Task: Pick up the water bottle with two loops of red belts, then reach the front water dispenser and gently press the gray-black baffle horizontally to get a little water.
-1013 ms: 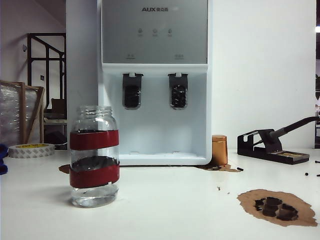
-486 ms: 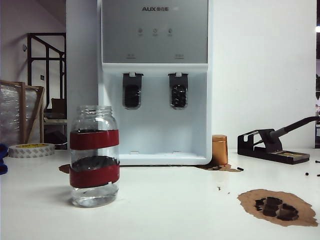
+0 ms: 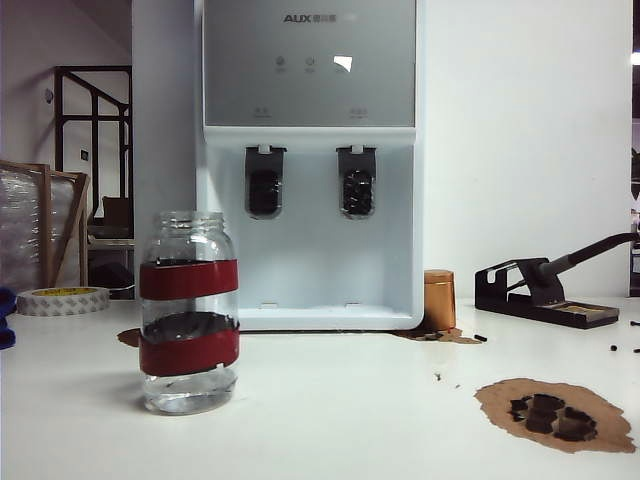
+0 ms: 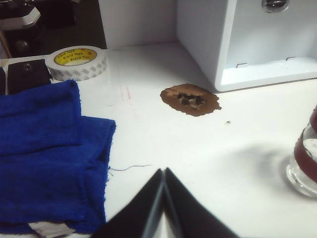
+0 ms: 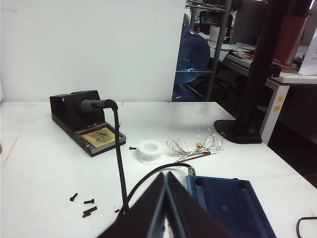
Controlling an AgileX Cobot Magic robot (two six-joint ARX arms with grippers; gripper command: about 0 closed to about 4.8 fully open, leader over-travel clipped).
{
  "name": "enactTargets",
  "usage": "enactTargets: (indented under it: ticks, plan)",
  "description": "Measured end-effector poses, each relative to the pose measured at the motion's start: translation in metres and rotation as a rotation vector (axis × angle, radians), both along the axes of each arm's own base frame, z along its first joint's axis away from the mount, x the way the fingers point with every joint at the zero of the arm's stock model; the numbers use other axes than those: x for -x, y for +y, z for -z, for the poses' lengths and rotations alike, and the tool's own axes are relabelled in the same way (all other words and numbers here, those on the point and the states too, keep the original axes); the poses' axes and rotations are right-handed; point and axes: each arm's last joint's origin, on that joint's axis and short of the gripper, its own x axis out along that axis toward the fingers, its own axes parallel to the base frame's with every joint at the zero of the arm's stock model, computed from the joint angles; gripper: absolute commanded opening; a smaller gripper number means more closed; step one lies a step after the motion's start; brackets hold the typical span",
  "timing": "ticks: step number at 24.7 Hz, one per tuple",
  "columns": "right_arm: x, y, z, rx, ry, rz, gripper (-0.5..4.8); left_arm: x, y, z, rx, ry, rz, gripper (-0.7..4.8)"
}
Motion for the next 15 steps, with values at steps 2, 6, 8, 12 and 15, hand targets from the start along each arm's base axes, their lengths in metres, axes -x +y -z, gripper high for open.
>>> enactTargets:
  ticks: [2,6,8,12,15]
  plan:
    - [0.0,0.0,0.0,0.0,0.0,0.0,0.03,-0.001,0.0,-0.001,0.001,-0.016,0.0,-0.05]
    - [0.0,0.0,0.0,0.0,0.0,0.0,0.03,-0.004,0.0,-0.011,0.007,-0.15,0.003,-0.05]
    - [0.0,0.0,0.0,0.0,0.0,0.0,0.03,-0.005,-0.001,-0.02,0.012,-0.236,0.015,-0.05]
    - [0.0,0.0,0.0,0.0,0.0,0.0,0.03,-0.004,-0.001,-0.036,0.02,-0.406,0.043,-0.05]
    - [0.0,0.0,0.0,0.0,0.0,0.0,0.03,-0.004,-0.001,-0.037,0.02,-0.417,0.043,-0.05]
